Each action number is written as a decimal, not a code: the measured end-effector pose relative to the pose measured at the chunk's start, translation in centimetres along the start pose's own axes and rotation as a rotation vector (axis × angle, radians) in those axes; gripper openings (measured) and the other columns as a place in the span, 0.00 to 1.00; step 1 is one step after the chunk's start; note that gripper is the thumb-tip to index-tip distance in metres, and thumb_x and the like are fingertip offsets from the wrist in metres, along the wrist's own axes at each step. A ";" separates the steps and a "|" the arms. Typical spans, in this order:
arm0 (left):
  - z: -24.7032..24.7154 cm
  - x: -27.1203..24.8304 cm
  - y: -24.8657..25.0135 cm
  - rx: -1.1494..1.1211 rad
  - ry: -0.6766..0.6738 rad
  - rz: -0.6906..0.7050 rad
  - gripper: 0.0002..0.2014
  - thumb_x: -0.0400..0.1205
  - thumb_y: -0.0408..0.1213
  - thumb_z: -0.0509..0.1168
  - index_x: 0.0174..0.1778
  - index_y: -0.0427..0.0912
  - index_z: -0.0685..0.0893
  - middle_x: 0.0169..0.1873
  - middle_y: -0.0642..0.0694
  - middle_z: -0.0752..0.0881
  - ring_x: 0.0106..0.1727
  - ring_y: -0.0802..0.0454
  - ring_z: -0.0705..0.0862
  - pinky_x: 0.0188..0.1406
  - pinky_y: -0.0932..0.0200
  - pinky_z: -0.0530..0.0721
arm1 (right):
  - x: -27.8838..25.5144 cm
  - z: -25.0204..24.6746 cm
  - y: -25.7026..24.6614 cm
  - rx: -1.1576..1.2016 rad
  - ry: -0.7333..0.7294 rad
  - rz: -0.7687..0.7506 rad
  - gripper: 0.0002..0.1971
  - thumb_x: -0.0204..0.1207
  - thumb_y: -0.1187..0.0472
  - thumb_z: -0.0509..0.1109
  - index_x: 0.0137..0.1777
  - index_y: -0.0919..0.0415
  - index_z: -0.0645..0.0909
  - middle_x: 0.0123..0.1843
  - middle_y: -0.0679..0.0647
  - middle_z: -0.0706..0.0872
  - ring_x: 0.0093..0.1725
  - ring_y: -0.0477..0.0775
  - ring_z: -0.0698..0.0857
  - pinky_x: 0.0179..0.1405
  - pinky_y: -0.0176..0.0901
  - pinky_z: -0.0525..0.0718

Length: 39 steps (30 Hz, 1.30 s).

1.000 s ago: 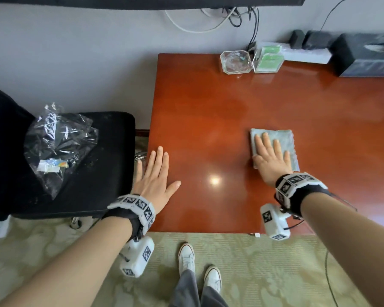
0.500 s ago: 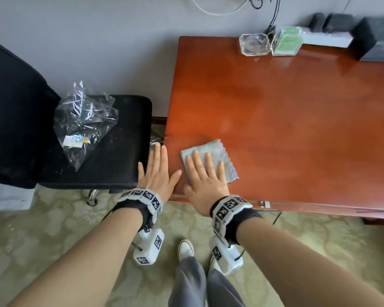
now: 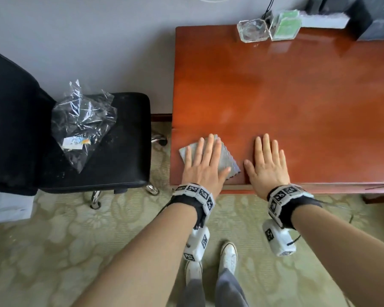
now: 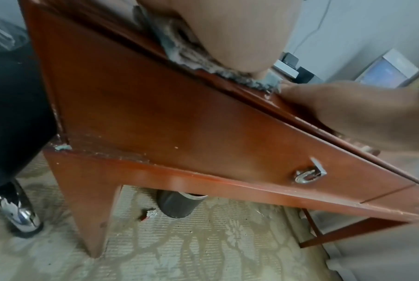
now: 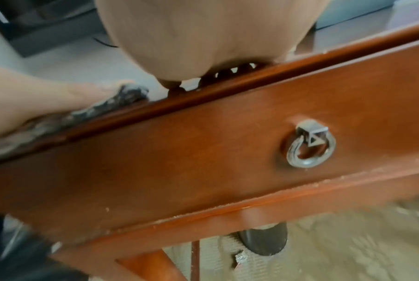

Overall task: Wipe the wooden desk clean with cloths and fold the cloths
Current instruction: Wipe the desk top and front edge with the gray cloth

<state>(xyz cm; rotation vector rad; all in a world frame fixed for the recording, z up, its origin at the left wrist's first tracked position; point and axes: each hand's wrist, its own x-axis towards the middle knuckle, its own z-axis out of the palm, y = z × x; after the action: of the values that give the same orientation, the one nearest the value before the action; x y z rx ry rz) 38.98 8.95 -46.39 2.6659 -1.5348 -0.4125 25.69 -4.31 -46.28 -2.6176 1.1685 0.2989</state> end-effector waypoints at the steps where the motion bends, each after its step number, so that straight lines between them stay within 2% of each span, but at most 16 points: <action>1: 0.1 -0.2 -0.7 0.026 0.002 0.015 0.36 0.88 0.60 0.41 0.87 0.48 0.35 0.86 0.50 0.33 0.86 0.48 0.34 0.85 0.39 0.38 | 0.1 0.0 -0.1 -0.005 -0.007 0.000 0.35 0.86 0.43 0.42 0.86 0.58 0.34 0.86 0.55 0.32 0.86 0.59 0.36 0.84 0.56 0.40; 7: -0.5 -3.1 -7.3 0.095 -0.069 0.129 0.35 0.84 0.61 0.30 0.85 0.50 0.29 0.84 0.52 0.27 0.85 0.49 0.30 0.85 0.40 0.40 | 0.3 0.0 0.0 -0.046 -0.062 0.013 0.35 0.85 0.41 0.37 0.85 0.57 0.29 0.85 0.54 0.28 0.85 0.58 0.33 0.84 0.55 0.37; 10: -0.5 -3.8 -8.2 0.099 -0.083 0.181 0.35 0.84 0.60 0.30 0.84 0.49 0.29 0.84 0.49 0.29 0.86 0.47 0.31 0.85 0.38 0.43 | 0.3 0.1 -0.1 -0.048 -0.051 0.013 0.35 0.85 0.41 0.37 0.85 0.56 0.29 0.85 0.54 0.28 0.85 0.58 0.33 0.84 0.55 0.37; 15: -0.4 -3.6 -6.7 0.152 -0.051 0.156 0.36 0.84 0.59 0.30 0.87 0.44 0.36 0.85 0.45 0.33 0.86 0.43 0.34 0.85 0.36 0.40 | 0.4 0.6 0.0 -0.043 -0.017 0.014 0.35 0.85 0.41 0.37 0.85 0.56 0.30 0.86 0.54 0.29 0.85 0.59 0.34 0.84 0.56 0.38; 19: 0.1 -2.7 -4.0 0.246 -0.038 0.221 0.42 0.84 0.63 0.42 0.87 0.42 0.36 0.86 0.42 0.34 0.87 0.41 0.37 0.84 0.36 0.43 | 0.6 0.8 0.0 -0.038 -0.008 0.014 0.35 0.85 0.41 0.38 0.85 0.56 0.30 0.86 0.54 0.30 0.85 0.59 0.34 0.84 0.57 0.38; 23: 0.8 -1.1 -0.1 0.252 -0.022 0.258 0.47 0.79 0.65 0.52 0.88 0.44 0.43 0.87 0.43 0.44 0.87 0.41 0.46 0.84 0.36 0.51 | 0.5 0.8 0.0 -0.030 -0.004 0.010 0.35 0.85 0.41 0.39 0.85 0.57 0.31 0.86 0.54 0.30 0.85 0.59 0.35 0.84 0.56 0.37; 26: 0.9 -0.2 2.1 0.259 -0.042 0.250 0.45 0.78 0.66 0.44 0.88 0.43 0.47 0.87 0.43 0.49 0.87 0.41 0.50 0.83 0.37 0.55 | 0.5 0.7 0.2 -0.026 -0.008 -0.002 0.35 0.86 0.41 0.38 0.85 0.57 0.31 0.86 0.54 0.30 0.85 0.59 0.34 0.84 0.56 0.37; 28: 0.8 0.0 2.8 0.251 -0.057 0.249 0.44 0.78 0.65 0.37 0.88 0.42 0.48 0.87 0.43 0.49 0.87 0.41 0.49 0.83 0.36 0.55 | 0.5 0.7 0.3 -0.025 -0.005 -0.013 0.34 0.86 0.43 0.38 0.85 0.57 0.30 0.86 0.55 0.29 0.85 0.59 0.33 0.84 0.56 0.38; 30: 0.8 -0.1 2.9 0.228 -0.071 0.256 0.44 0.78 0.64 0.35 0.88 0.42 0.48 0.87 0.43 0.49 0.87 0.41 0.48 0.83 0.36 0.54 | 0.4 0.7 0.3 -0.009 -0.008 -0.018 0.34 0.86 0.44 0.40 0.85 0.57 0.31 0.86 0.54 0.30 0.85 0.59 0.34 0.84 0.56 0.37; 32: 0.8 -0.1 2.6 0.216 -0.086 0.267 0.43 0.79 0.65 0.38 0.88 0.42 0.46 0.87 0.43 0.47 0.87 0.42 0.46 0.84 0.37 0.52 | 0.4 0.4 0.3 0.050 -0.005 -0.021 0.34 0.86 0.45 0.44 0.86 0.57 0.33 0.87 0.54 0.32 0.85 0.59 0.35 0.84 0.56 0.37; 34: 0.4 -0.1 2.2 0.171 -0.082 0.307 0.44 0.82 0.65 0.47 0.88 0.42 0.41 0.87 0.44 0.40 0.87 0.44 0.40 0.85 0.38 0.46 | 0.2 -0.5 0.0 0.211 0.025 -0.009 0.34 0.86 0.50 0.50 0.87 0.58 0.39 0.87 0.55 0.35 0.86 0.59 0.36 0.84 0.58 0.38; 36: -0.4 -0.1 1.6 0.005 -0.081 0.340 0.44 0.85 0.59 0.53 0.87 0.41 0.36 0.85 0.44 0.32 0.86 0.47 0.33 0.85 0.42 0.37 | -0.9 -1.6 -0.8 0.336 0.136 -0.069 0.35 0.82 0.59 0.55 0.87 0.60 0.44 0.87 0.55 0.37 0.86 0.59 0.37 0.83 0.57 0.37; 37: -0.9 0.1 1.1 -0.094 -0.075 0.319 0.43 0.85 0.53 0.55 0.86 0.41 0.36 0.85 0.45 0.30 0.85 0.49 0.30 0.85 0.43 0.36 | -1.6 -1.9 -1.4 0.328 0.184 -0.161 0.36 0.79 0.63 0.56 0.87 0.62 0.46 0.88 0.55 0.38 0.86 0.59 0.38 0.83 0.56 0.37; 39: -1.9 0.7 -0.3 -0.209 -0.016 0.213 0.39 0.85 0.43 0.54 0.87 0.42 0.38 0.85 0.46 0.31 0.85 0.51 0.31 0.85 0.42 0.37 | -2.9 -1.7 -3.1 0.253 0.165 -0.390 0.37 0.76 0.66 0.55 0.86 0.64 0.49 0.88 0.56 0.41 0.86 0.58 0.40 0.84 0.54 0.39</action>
<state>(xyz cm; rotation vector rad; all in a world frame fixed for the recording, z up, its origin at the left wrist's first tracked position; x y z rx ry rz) 40.01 8.34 -44.78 2.3210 -1.6568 -0.5488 26.30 -0.83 -43.41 -2.6013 0.6598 -0.1355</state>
